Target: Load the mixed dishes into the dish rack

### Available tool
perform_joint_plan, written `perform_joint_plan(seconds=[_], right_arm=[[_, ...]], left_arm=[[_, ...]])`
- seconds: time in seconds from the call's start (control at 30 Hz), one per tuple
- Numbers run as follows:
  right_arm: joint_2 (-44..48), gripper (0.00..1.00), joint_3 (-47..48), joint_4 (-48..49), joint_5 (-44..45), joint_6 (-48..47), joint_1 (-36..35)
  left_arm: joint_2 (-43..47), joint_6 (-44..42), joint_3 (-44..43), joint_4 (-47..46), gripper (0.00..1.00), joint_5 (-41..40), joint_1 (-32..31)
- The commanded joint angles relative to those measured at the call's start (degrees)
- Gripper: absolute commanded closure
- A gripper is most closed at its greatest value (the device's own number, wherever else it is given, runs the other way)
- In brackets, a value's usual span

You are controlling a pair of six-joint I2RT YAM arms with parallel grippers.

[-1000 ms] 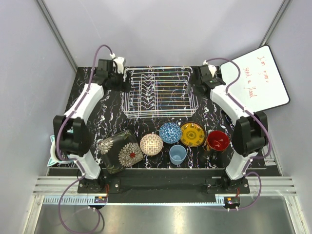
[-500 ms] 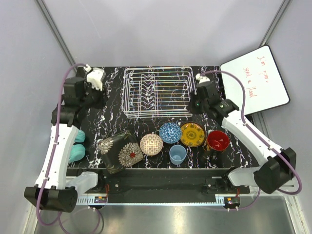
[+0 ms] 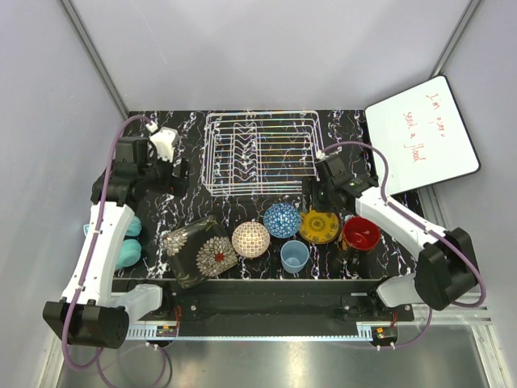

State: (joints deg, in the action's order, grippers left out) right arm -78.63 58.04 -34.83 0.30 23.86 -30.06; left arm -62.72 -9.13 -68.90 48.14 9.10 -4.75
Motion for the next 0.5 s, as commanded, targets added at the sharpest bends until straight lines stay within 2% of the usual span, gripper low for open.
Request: perform_joint_plan(seconds=[0.0, 0.47], right_arm=[[-3.54, 0.3, -0.91, 3.97, -0.56, 0.84, -0.61], [-13.65, 0.43, -0.12, 11.45, 0.14, 0.84, -2.98]], left_arm=[[1.64, -0.63, -0.53, -0.33, 0.01, 4.78, 0.1], [-1.17, -1.77, -0.18, -4.19, 0.01, 4.96, 0.1]])
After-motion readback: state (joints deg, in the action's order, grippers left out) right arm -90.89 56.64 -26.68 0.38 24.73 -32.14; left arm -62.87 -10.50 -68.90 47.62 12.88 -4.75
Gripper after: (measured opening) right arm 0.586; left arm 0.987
